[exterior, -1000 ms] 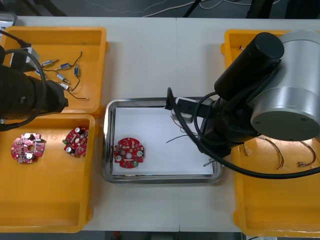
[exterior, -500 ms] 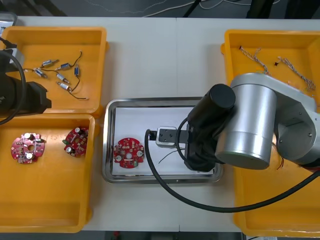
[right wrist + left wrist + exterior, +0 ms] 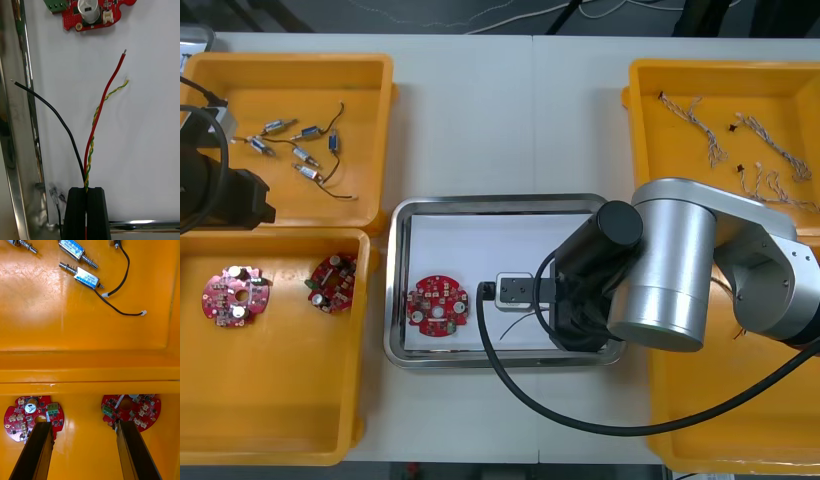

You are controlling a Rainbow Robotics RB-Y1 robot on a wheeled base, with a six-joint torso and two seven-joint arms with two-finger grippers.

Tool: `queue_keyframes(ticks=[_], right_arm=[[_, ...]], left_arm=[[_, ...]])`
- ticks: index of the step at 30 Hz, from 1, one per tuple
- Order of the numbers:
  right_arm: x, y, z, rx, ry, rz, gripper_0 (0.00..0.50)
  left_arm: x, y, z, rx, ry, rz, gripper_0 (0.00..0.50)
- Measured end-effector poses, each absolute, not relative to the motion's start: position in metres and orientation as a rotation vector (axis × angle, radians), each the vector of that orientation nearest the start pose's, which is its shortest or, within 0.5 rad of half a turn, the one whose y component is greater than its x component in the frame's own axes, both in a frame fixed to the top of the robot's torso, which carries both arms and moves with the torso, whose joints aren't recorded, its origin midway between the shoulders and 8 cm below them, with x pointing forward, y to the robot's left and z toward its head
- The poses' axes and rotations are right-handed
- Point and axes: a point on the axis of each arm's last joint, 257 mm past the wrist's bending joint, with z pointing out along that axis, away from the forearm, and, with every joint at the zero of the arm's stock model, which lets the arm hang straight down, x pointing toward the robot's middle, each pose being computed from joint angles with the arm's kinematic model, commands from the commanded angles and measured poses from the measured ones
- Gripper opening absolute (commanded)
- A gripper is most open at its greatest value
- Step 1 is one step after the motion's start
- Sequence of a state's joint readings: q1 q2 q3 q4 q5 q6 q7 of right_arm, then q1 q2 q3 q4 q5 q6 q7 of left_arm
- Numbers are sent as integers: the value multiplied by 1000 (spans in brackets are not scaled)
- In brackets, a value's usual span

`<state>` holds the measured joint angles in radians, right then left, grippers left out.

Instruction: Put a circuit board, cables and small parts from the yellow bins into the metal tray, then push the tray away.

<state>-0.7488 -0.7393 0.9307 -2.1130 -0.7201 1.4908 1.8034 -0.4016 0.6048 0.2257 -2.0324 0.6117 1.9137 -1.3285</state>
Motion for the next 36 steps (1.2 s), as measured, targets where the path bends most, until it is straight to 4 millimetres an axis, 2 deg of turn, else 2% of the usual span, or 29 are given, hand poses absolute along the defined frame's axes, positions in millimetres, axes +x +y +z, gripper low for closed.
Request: queue_keyframes(ticks=[7, 13, 15, 17, 18, 20, 22, 26, 32, 36], right_arm=[[380, -92, -276, -1938, 1938, -296, 0], [382, -90, -280, -1942, 1917, -308, 3], [381, -90, -281, -1945, 1914, -306, 52], [380, -90, -282, -1949, 1914, -306, 150], [380, -90, -282, -1949, 1914, -306, 184], [380, -90, -282, -1949, 1914, -308, 326], [382, -90, -282, -1947, 1910, -317, 370], [382, -91, -282, -1946, 1909, -321, 408], [383, -92, -282, -1946, 1912, -328, 412], [383, -104, -275, -1947, 1946, -370, 410]], left_arm=[[463, 343, -148, -94, 2612, -19, 500], [482, 342, -144, -117, 2625, -24, 500], [488, 342, -143, -125, 2632, -17, 500], [495, 342, -141, -135, 2634, -12, 500], [499, 343, -141, -141, 2633, -10, 500], [505, 346, -140, -157, 2629, -4, 500], [511, 350, -140, -178, 2625, 1, 500], [521, 363, -144, -233, 2615, 28, 500], [531, 382, -145, -339, 2597, 85, 500], [536, 386, -143, -468, 2555, 104, 500]])
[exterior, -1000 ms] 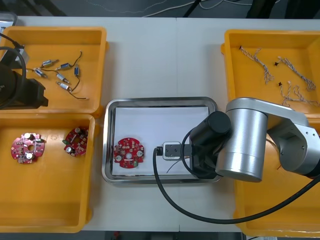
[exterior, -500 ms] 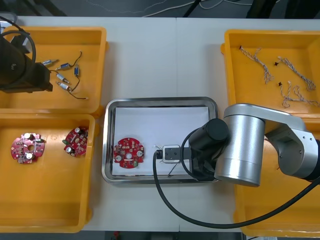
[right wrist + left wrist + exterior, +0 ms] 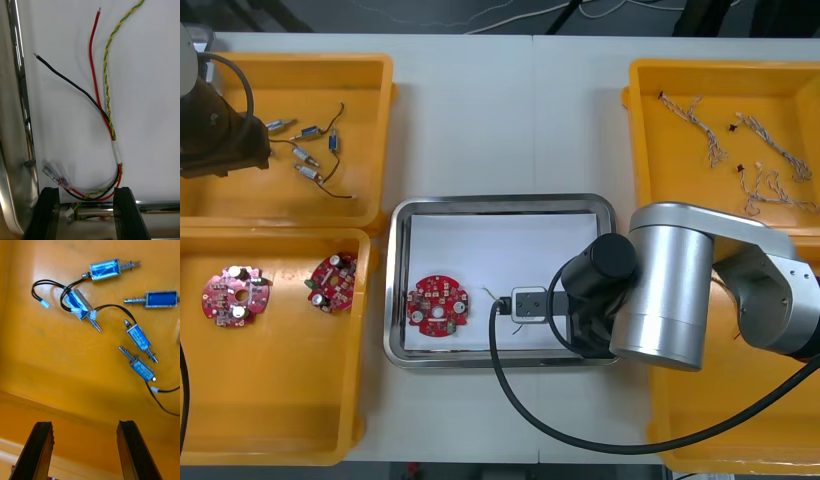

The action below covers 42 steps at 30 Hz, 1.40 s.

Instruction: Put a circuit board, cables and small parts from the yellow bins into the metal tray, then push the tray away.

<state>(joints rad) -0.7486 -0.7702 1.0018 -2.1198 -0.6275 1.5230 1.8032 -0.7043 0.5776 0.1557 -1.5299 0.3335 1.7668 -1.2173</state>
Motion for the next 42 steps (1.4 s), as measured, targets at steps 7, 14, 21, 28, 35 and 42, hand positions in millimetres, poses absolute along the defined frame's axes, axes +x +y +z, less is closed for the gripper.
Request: queue_keyframes(ticks=[7, 14, 21, 28, 35, 42], right_arm=[[384, -118, -237, -1880, 2075, -329, 410], [391, -134, -193, -1681, 2228, -258, 410], [395, -158, -159, -1358, 2376, -210, 411], [398, -166, -133, -1057, 2458, -50, 411], [399, -188, -114, -801, 2511, 63, 412], [399, -228, -110, -496, 2576, 96, 412]], left_arm=[[547, 378, -144, -828, 2415, 3, 500], [558, 364, -148, -905, 2352, -47, 500], [569, 351, -151, -937, 2311, -105, 500], [582, 357, -175, -1093, 2244, -127, 500], [588, 348, -203, -1133, 2282, -151, 500], [588, 344, -207, -1138, 2292, -154, 500]])
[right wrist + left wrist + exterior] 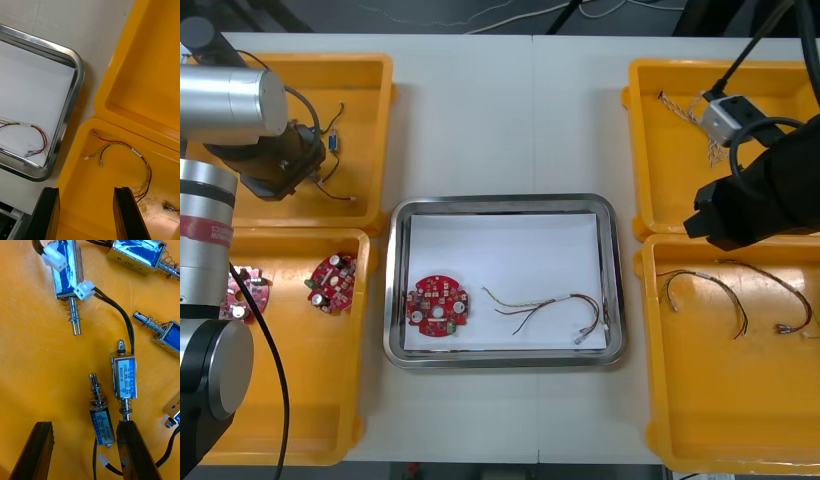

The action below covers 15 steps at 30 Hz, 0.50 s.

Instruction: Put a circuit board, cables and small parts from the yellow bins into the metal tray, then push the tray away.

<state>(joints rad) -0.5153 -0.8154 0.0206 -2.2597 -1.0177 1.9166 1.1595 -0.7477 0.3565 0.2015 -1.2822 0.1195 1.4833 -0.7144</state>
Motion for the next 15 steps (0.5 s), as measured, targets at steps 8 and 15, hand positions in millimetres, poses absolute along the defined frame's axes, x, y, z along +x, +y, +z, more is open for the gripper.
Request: queue_keyframes(ticks=[8, 15], right_arm=[[400, -267, -112, -174, 2617, 78, 410], [409, -292, -109, 35, 2605, 48, 410]], left_arm=[[587, 338, -213, -1164, 2295, -154, 486], [585, 333, -220, -1155, 2315, -140, 470]])
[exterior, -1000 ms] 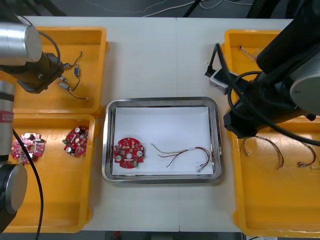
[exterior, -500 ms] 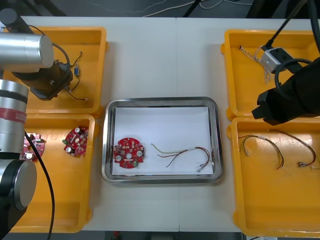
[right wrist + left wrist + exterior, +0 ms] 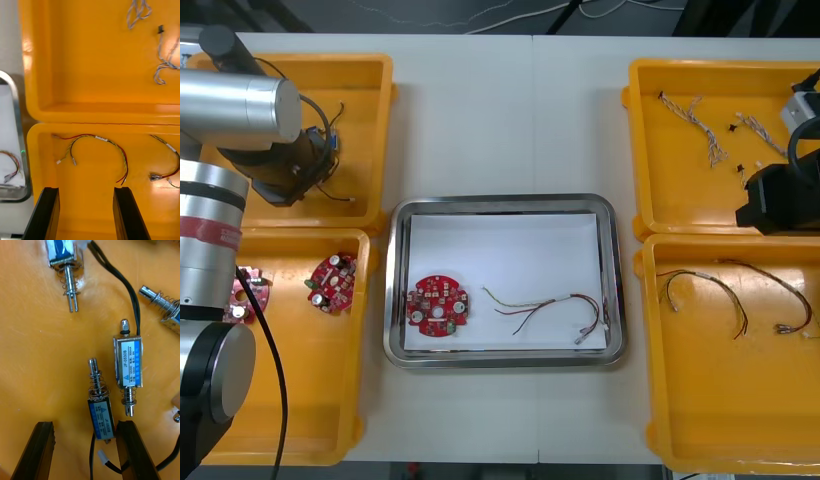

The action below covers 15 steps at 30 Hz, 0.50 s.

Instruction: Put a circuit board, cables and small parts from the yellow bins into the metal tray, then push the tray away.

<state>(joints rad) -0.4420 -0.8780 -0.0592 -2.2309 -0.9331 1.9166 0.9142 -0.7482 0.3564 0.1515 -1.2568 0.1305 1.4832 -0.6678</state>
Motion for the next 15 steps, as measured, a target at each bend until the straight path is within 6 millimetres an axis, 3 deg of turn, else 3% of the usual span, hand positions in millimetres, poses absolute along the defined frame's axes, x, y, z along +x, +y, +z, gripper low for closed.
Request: queue_keyframes(ticks=[1, 3, 5, 6, 7, 15], right_arm=[[412, -297, -109, 77, 2597, 36, 410], [417, -308, -108, 134, 2581, 8, 410], [421, -318, -107, 175, 2568, -21, 412], [423, -322, -107, 192, 2567, -29, 411], [425, -327, -108, 214, 2568, -37, 410], [438, -362, -120, 385, 2589, -29, 412]], left_arm=[[585, 332, -221, -1154, 2318, -137, 444], [584, 332, -223, -1151, 2323, -133, 334], [584, 331, -223, -1148, 2325, -130, 140], [584, 330, -223, -1145, 2326, -128, 93], [584, 330, -224, -1143, 2327, -127, 5], [584, 328, -224, -1136, 2331, -122, 0]])
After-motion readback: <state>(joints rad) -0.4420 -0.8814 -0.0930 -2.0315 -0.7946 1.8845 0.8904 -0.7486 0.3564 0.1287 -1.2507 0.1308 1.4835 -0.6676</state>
